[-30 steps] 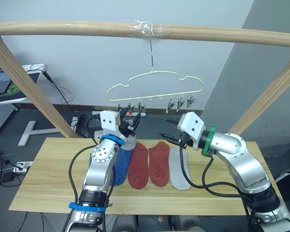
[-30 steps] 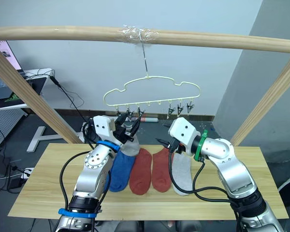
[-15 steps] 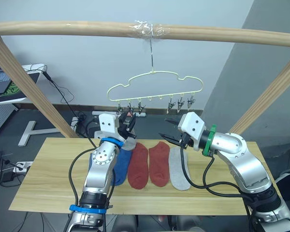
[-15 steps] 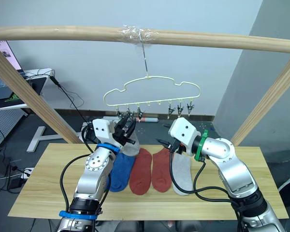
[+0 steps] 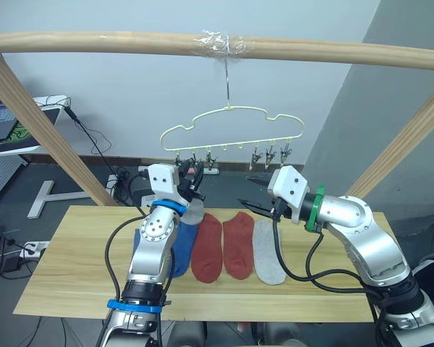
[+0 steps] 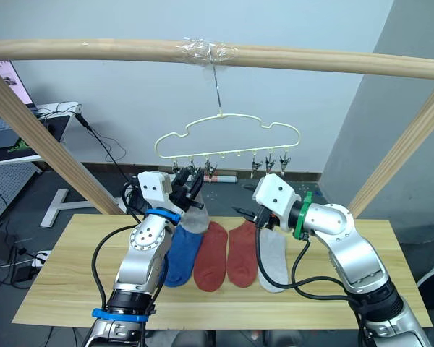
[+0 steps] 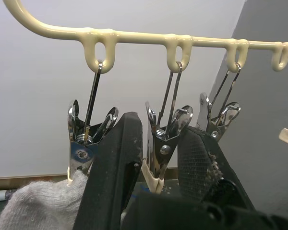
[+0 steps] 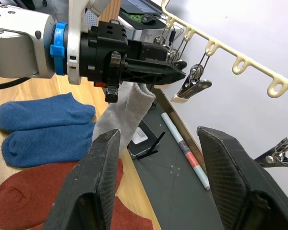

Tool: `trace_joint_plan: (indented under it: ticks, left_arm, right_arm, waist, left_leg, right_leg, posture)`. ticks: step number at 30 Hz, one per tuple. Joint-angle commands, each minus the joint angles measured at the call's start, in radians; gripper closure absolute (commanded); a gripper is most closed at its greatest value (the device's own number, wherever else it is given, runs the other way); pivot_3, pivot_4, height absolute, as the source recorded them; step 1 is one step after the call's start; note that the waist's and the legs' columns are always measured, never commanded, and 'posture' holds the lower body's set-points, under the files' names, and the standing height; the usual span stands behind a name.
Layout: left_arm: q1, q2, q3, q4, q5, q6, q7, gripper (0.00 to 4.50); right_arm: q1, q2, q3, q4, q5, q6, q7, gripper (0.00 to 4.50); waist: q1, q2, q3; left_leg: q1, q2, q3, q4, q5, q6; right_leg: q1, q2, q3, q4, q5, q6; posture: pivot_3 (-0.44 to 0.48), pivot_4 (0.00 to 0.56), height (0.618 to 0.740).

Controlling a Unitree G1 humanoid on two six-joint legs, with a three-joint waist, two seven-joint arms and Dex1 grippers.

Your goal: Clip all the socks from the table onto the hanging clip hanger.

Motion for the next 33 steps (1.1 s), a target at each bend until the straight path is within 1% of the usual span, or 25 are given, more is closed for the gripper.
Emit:
trace_joint_plan:
  ticks: [1, 17, 20, 23, 25, 28, 31, 32, 33]
  left_arm:
    - [-0.027, -0.008, 0.005, -0.031, 0.002, -0.029, 0.012, 2.99]
    - [-0.050, -0.009, 0.016, -0.028, -0.018, -0.025, 0.004, 2.99]
    - [-0.050, -0.009, 0.017, -0.028, -0.031, -0.017, -0.006, 3.54]
    - [-0.051, -0.005, 0.013, -0.028, -0.035, -0.013, -0.013, 4.19]
    - [-0.051, -0.004, 0.014, -0.031, -0.036, -0.011, -0.017, 4.48]
    - [-0.051, -0.002, 0.014, -0.039, -0.041, -0.002, -0.025, 4.50]
    - [-0.052, 0.003, 0.014, -0.051, -0.053, 0.015, -0.041, 4.50]
    - [-0.053, 0.007, 0.013, -0.055, -0.053, 0.018, -0.048, 4.50]
    - [-0.053, 0.010, 0.012, -0.057, -0.053, 0.019, -0.053, 4.50]
  right_arm:
    - [-0.018, -0.011, -0.027, -0.017, 0.013, -0.029, 0.010, 1.84]
    - [-0.031, -0.007, -0.022, 0.002, 0.013, -0.048, 0.013, 1.84]
    - [-0.031, -0.007, -0.022, 0.001, 0.013, -0.047, 0.012, 1.84]
    - [-0.029, -0.006, -0.021, 0.001, 0.015, -0.043, 0.013, 1.84]
    - [-0.024, -0.006, -0.016, 0.003, 0.010, -0.039, 0.009, 1.84]
    - [0.008, 0.006, -0.003, 0.033, -0.016, 0.014, -0.036, 1.29]
    - [0.053, 0.024, 0.025, 0.101, -0.078, 0.014, -0.108, 0.28]
    - [0.067, 0.038, 0.038, 0.134, -0.112, 0.000, -0.146, 0.02]
    - [0.076, 0.049, 0.047, 0.157, -0.136, -0.009, -0.171, 0.02]
  waist:
    - [0.000, 0.000, 0.000]
    - [0.001, 0.000, 0.000]
    - [0.001, 0.000, 0.000]
    - [0.001, 0.000, 0.000]
    - [0.001, 0.000, 0.000]
    - [0.001, 0.000, 0.000]
    - [0.001, -0.001, 0.000]
    - [0.001, 0.000, 0.000]
    - [0.001, 0.000, 0.000]
  left_leg:
    - [0.000, 0.000, 0.000, 0.000, 0.000, 0.000]
    - [0.000, 0.000, 0.000, 0.000, 0.000, 0.000]
    - [0.000, 0.000, 0.000, 0.000, 0.000, 0.000]
    - [0.000, 0.000, 0.000, 0.000, 0.000, 0.000]
    - [0.000, 0.000, 0.000, 0.000, 0.000, 0.000]
    - [0.000, 0.000, 0.000, 0.000, 0.000, 0.000]
    - [0.000, 0.000, 0.000, 0.000, 0.000, 0.000]
    - [0.000, 0.000, 0.000, 0.000, 0.000, 0.000]
    - [0.000, 0.000, 0.000, 0.001, 0.000, 0.000]
  right_leg:
    - [0.000, 0.000, 0.000, 0.000, 0.000, 0.000]
    - [0.000, 0.000, 0.000, 0.000, 0.000, 0.000]
    - [0.000, 0.000, 0.000, 0.000, 0.000, 0.000]
    - [0.000, 0.000, 0.000, 0.001, 0.000, 0.000]
    - [0.000, 0.000, 0.000, 0.001, 0.000, 0.000]
    - [0.000, 0.000, 0.000, 0.001, 0.000, 0.000]
    - [0.000, 0.000, 0.000, 0.001, 0.000, 0.000]
    - [0.000, 0.000, 0.000, 0.002, 0.000, 0.000]
    - [0.000, 0.000, 0.000, 0.002, 0.000, 0.000]
  posture:
    - [-0.026, 0.145, 0.710]
    - [-0.019, 0.140, 0.710]
    - [-0.019, 0.139, 0.710]
    - [-0.019, 0.139, 0.710]
    - [-0.019, 0.139, 0.710]
    - [-0.018, 0.140, 0.710]
    - [-0.013, 0.145, 0.710]
    - [-0.013, 0.147, 0.710]
    - [-0.013, 0.147, 0.710]
